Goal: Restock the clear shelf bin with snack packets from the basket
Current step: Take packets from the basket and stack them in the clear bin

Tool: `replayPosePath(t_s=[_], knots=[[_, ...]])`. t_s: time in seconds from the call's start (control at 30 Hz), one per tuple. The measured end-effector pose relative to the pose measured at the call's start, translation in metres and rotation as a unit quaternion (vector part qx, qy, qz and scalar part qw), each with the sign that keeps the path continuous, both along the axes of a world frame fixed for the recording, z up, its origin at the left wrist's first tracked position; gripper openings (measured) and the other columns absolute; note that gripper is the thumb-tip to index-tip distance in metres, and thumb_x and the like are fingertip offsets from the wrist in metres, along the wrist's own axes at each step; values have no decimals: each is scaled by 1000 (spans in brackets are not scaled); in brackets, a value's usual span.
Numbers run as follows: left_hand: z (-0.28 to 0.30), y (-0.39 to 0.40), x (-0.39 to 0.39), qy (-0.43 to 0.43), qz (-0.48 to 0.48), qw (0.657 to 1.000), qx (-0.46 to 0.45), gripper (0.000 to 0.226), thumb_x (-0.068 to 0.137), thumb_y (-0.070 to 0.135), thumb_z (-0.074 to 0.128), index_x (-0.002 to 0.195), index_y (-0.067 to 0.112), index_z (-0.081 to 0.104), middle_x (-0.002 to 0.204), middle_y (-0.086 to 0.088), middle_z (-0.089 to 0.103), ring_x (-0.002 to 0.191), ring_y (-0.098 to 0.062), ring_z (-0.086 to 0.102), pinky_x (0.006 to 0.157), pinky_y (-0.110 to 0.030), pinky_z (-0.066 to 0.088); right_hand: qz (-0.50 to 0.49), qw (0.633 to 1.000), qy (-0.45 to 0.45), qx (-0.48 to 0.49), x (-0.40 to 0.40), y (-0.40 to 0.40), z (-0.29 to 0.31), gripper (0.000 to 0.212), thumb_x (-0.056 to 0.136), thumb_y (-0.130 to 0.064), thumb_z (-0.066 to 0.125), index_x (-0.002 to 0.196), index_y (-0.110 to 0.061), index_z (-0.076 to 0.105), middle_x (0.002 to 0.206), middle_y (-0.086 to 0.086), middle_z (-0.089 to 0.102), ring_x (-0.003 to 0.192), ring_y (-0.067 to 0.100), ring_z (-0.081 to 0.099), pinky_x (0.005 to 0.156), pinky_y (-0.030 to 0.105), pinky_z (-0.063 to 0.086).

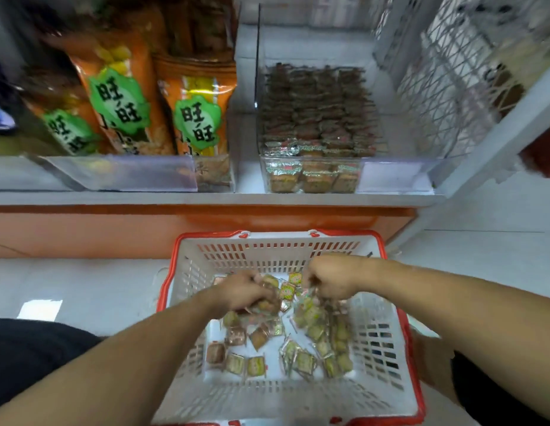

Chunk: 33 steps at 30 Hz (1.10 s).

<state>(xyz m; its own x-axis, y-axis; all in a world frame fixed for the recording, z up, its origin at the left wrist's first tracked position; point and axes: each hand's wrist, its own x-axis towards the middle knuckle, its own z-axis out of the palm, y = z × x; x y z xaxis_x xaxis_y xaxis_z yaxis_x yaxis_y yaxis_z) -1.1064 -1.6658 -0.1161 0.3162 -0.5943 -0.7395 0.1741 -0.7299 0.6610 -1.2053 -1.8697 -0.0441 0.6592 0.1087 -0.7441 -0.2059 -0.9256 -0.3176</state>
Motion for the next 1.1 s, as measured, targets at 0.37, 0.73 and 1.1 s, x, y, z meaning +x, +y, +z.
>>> replayPosePath(t_s=[0.37,0.73,1.1], knots=[[191,-23,31,128,19,969,-212,59,84,16,71,137,6,48,129,-23,66,108,-35,72,61,-38,65,-318,865,-48,385,0,-28,191,22,85,-9,73,107,-7,71,99,20,65,88,30,63,73,37,59],[228,-40,25,202,147,930,-270,42,89,45,67,117,15,77,125,-14,72,109,-29,73,76,-47,63,-380,828,-66,407,11,-45,202,35,83,-24,72,114,-9,72,116,24,71,102,30,66,72,33,59],[219,-43,21,298,174,904,-254,59,52,12,101,106,4,79,119,-25,72,106,-38,73,76,-46,63,-404,822,-117,384,5,-35,187,40,79,-24,77,116,-11,71,76,-4,71,59,5,63,60,30,59]])
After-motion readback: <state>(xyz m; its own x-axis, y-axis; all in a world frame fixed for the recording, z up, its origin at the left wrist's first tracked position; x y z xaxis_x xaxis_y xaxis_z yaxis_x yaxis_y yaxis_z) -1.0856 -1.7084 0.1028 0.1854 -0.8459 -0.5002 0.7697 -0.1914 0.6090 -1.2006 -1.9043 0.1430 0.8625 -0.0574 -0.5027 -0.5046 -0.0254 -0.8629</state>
